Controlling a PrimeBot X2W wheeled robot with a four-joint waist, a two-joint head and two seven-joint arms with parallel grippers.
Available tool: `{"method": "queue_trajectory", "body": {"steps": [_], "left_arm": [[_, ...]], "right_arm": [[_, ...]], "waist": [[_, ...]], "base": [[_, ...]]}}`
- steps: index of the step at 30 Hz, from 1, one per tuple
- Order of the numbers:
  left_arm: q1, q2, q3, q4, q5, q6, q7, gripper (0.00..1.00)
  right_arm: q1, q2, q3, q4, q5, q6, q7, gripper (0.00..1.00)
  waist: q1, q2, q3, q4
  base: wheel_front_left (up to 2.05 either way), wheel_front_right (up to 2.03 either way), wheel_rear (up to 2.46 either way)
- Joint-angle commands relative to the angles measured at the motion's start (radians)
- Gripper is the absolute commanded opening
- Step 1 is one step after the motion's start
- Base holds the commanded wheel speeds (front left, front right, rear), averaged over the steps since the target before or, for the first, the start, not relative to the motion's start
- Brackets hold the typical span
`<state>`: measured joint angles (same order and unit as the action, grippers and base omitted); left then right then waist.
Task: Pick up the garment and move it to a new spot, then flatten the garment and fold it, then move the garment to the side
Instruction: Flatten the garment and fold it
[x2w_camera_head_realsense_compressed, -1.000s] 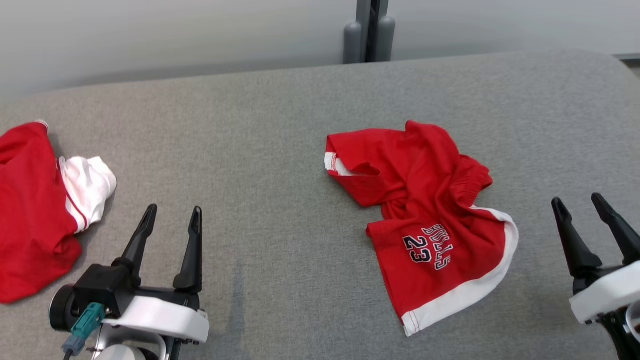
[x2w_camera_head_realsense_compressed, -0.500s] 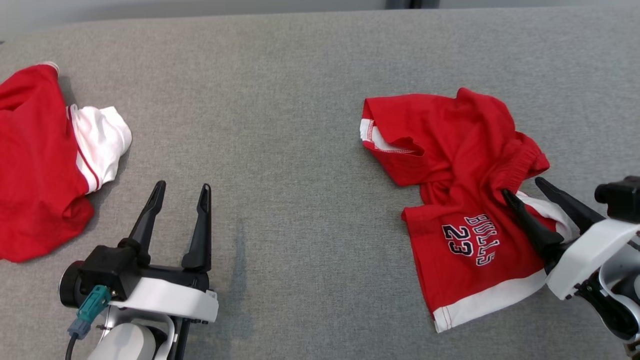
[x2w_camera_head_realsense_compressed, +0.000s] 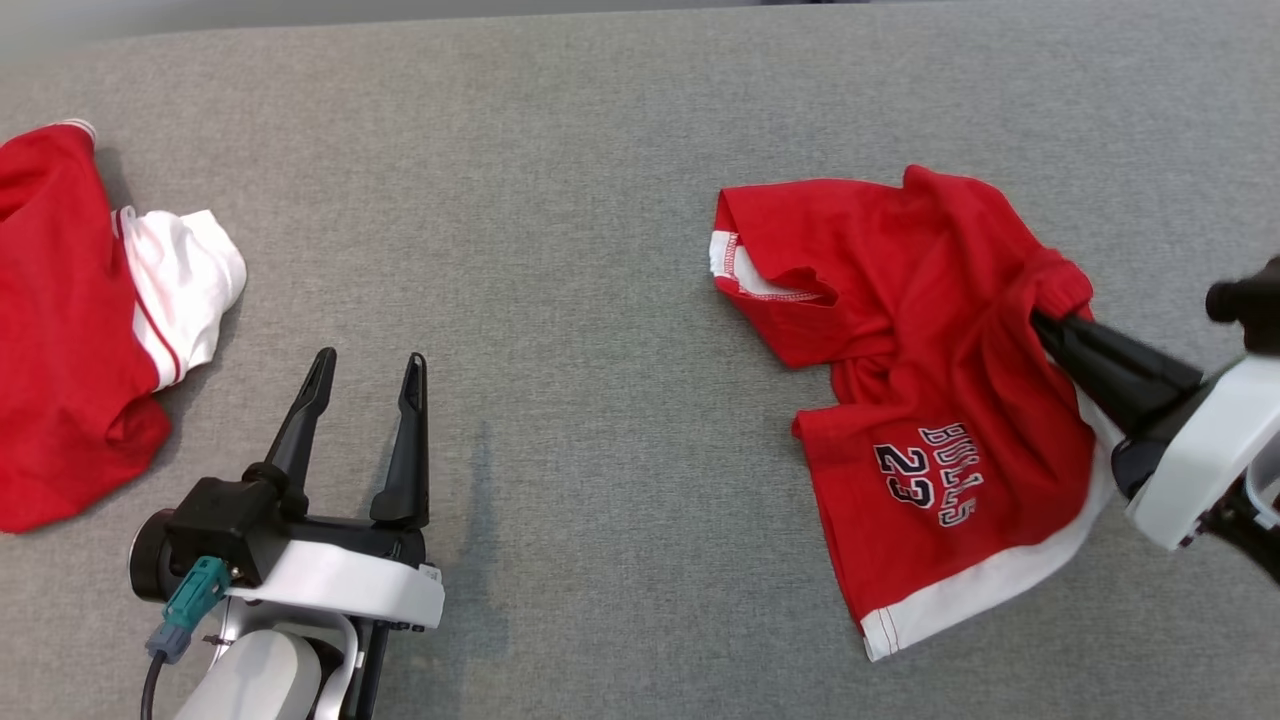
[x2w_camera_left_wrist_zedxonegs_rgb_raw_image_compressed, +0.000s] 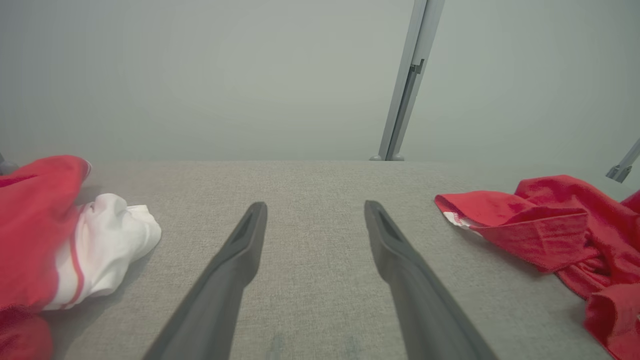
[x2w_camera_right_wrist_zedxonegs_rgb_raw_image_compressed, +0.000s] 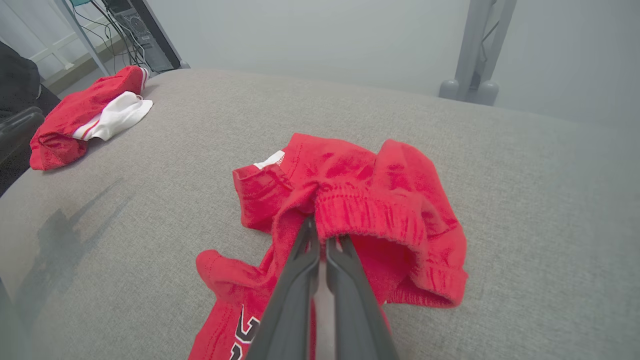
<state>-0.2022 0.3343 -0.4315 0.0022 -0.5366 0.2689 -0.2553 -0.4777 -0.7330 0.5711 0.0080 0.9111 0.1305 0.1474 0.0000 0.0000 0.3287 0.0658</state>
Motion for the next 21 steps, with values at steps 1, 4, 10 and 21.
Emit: {"method": "queue_trajectory", "body": {"steps": [1, 4, 10, 21], "left_arm": [[0.003, 0.001, 0.009, 0.005, 0.007, -0.003, -0.003, 1.0], [0.002, -0.004, 0.007, 0.007, 0.011, -0.012, -0.005, 1.0], [-0.006, -0.014, 0.005, 0.012, 0.018, -0.018, -0.006, 1.0], [0.026, -0.024, 0.024, 0.014, 0.022, -0.025, -0.007, 1.0]], "right_arm": [[-0.051, -0.04, 0.007, -0.064, 0.0, 0.0, 0.05, 0.0], [-0.114, -0.094, 0.012, -0.146, 0.002, 0.0, 0.142, 0.0], [-0.154, -0.194, 0.018, -0.181, 0.043, 0.0, 0.365, 0.0], [0.095, -0.256, -0.167, -0.092, 0.195, 0.0, 0.765, 0.0]], "waist": [[0.0, 0.0, -0.008, -0.016], [0.0, 0.0, -0.013, -0.026], [0.0, 0.0, -0.019, -0.029], [0.0, 0.0, -0.02, -0.036]], "base": [[0.0, 0.0, 0.0], [0.0, 0.0, 0.0], [0.0, 0.0, 0.0], [0.0, 0.0, 0.0]]}}
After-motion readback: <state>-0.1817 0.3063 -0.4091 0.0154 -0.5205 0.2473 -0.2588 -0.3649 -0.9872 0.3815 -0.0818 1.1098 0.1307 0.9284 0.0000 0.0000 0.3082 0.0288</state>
